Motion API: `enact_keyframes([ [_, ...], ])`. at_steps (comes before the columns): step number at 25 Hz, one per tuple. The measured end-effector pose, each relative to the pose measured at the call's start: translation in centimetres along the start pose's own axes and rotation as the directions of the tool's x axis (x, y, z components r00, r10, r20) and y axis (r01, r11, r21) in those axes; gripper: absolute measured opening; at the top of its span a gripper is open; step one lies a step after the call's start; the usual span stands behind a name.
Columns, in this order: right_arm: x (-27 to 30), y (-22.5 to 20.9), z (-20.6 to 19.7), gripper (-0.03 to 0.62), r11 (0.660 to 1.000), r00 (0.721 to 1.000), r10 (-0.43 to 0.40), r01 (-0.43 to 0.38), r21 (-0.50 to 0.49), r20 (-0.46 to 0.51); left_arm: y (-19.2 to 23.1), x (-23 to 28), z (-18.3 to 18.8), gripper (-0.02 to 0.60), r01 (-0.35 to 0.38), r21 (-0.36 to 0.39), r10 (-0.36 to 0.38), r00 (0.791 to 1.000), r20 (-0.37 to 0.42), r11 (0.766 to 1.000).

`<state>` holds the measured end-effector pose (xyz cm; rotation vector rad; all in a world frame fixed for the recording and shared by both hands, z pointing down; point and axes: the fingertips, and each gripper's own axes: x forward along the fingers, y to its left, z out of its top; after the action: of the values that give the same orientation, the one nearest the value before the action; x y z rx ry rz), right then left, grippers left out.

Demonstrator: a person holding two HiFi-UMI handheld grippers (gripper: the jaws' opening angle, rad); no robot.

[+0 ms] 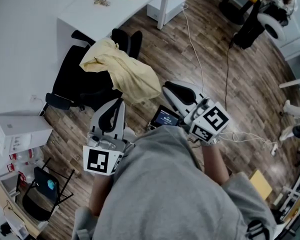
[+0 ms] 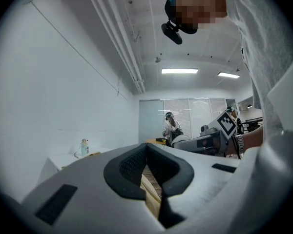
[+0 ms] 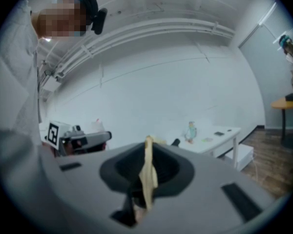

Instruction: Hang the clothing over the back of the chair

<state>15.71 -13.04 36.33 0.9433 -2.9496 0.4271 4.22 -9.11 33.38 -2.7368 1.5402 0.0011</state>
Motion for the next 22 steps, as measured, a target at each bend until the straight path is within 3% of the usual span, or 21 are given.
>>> enact_keyframes([
  [22,-1.6,1.7,0.8,0.037,1.000,0.999,-0.005,0.006,-0.019,0.046,1.9,-3.2,-0.2,0.032,-0.101,-0.037,0.102,0.994,0.023,0.994],
])
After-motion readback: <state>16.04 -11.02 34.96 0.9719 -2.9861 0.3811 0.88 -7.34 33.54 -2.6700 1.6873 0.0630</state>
